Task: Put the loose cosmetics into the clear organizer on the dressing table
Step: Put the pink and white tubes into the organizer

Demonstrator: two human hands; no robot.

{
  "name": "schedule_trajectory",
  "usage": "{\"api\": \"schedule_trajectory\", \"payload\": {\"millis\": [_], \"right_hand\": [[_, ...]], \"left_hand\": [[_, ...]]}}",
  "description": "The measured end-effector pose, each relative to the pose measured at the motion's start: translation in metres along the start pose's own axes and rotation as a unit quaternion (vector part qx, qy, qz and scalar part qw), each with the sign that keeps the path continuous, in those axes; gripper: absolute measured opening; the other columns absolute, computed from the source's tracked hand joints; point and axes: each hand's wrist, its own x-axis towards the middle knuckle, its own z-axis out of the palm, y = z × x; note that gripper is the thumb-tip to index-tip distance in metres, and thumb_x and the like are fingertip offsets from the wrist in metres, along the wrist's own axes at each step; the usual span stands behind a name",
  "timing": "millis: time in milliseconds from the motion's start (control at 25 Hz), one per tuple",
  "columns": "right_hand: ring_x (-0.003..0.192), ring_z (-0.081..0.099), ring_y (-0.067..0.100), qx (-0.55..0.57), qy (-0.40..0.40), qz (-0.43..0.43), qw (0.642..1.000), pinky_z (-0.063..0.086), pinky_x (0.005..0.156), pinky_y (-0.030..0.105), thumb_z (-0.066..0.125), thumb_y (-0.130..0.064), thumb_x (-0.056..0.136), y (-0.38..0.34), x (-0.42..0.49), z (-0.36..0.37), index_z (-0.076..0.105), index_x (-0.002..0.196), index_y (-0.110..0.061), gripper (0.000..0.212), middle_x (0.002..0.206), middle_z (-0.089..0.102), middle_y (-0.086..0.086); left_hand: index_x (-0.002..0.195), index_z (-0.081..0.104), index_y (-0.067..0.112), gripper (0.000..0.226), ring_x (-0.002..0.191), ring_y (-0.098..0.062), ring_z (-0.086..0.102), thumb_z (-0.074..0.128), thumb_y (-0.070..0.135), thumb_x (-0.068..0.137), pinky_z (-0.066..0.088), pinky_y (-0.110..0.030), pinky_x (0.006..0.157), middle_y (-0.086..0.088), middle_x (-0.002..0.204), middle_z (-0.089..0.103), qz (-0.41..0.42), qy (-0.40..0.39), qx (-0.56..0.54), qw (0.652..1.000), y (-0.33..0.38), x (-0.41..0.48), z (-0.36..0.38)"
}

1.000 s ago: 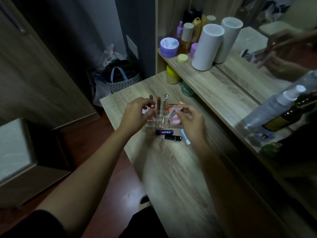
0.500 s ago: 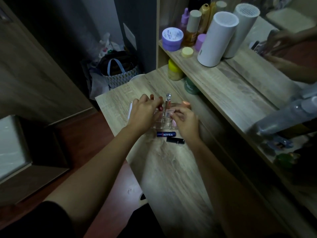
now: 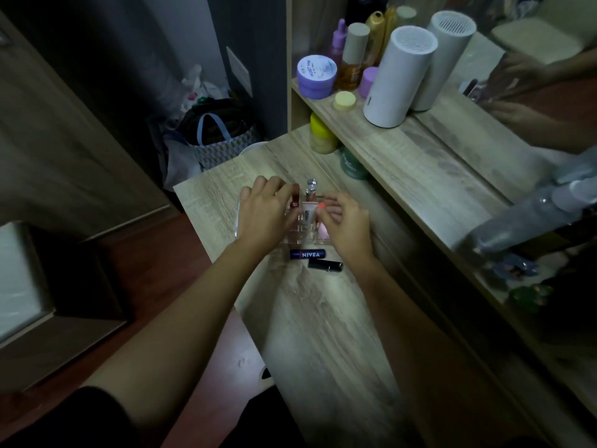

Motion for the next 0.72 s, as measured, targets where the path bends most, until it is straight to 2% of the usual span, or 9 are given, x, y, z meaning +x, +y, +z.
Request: {"api": "schedule_trajectory", "payload": {"millis": [160,280,400,480,560,720], "right_hand": [[0.087,0.066,0.01,0.004,0.046,0.031,0.998,0.053,0.076,0.015,0.066,-0.007,0.085,0.017,-0.02,-0.023,0.064,0.115,-0.007,0.03,0.104,0.071,0.005],[0.088,0.069,0.02,-0.025,0.108,0.091,0.99,0.056,0.078,0.027,0.061,-0.001,0.086,0.044,-0.053,-0.042,0.067,0.108,-0.003,0.022,0.101,0.073,0.013],[0.095,0.067,0.026,-0.06,0.044,0.169,0.983,0.05,0.081,0.028,0.058,-0.001,0.087,0.062,-0.071,-0.035,0.065,0.111,-0.001,0.025,0.105,0.071,0.018],[0.095,0.067,0.031,-0.079,-0.014,0.174,0.981,0.053,0.083,0.032,0.06,-0.005,0.087,0.064,-0.076,-0.029,0.065,0.11,0.0,0.024,0.104,0.071,0.019],[0.092,0.068,0.032,-0.081,-0.029,0.173,0.981,0.056,0.083,0.037,0.063,-0.006,0.086,0.063,-0.076,-0.027,0.066,0.107,-0.001,0.022,0.1,0.072,0.018],[0.092,0.068,0.026,-0.099,-0.026,0.187,0.977,0.05,0.077,0.024,0.066,-0.005,0.083,0.066,-0.08,-0.03,0.065,0.112,-0.003,0.029,0.103,0.073,0.014]], "left_hand": [[0.099,0.066,0.007,0.024,0.09,-0.032,0.056,0.066,0.025,0.082,0.047,-0.042,0.074,-0.013,0.097,0.065,0.016,0.02,-0.077,0.997,-0.001,-0.028,0.006],[0.093,0.068,0.001,0.013,0.085,-0.035,0.061,0.066,0.007,0.081,0.05,-0.037,0.073,-0.019,0.091,0.067,0.077,-0.049,-0.127,0.988,0.013,-0.061,0.019],[0.105,0.067,0.003,0.021,0.093,-0.034,0.06,0.058,0.008,0.086,0.048,-0.038,0.081,-0.019,0.1,0.069,0.057,-0.15,-0.102,0.982,0.014,-0.071,0.04],[0.111,0.065,0.005,0.025,0.097,-0.033,0.058,0.053,0.011,0.089,0.044,-0.038,0.085,-0.017,0.105,0.069,0.029,-0.175,-0.087,0.98,0.012,-0.073,0.049],[0.109,0.065,0.006,0.025,0.097,-0.032,0.057,0.051,0.014,0.091,0.041,-0.038,0.086,-0.018,0.104,0.069,0.019,-0.19,-0.075,0.979,0.01,-0.07,0.053],[0.1,0.065,0.004,0.019,0.091,-0.036,0.057,0.056,0.015,0.088,0.043,-0.041,0.079,-0.021,0.094,0.067,-0.02,-0.178,-0.103,0.978,0.0,-0.078,0.049]]}}
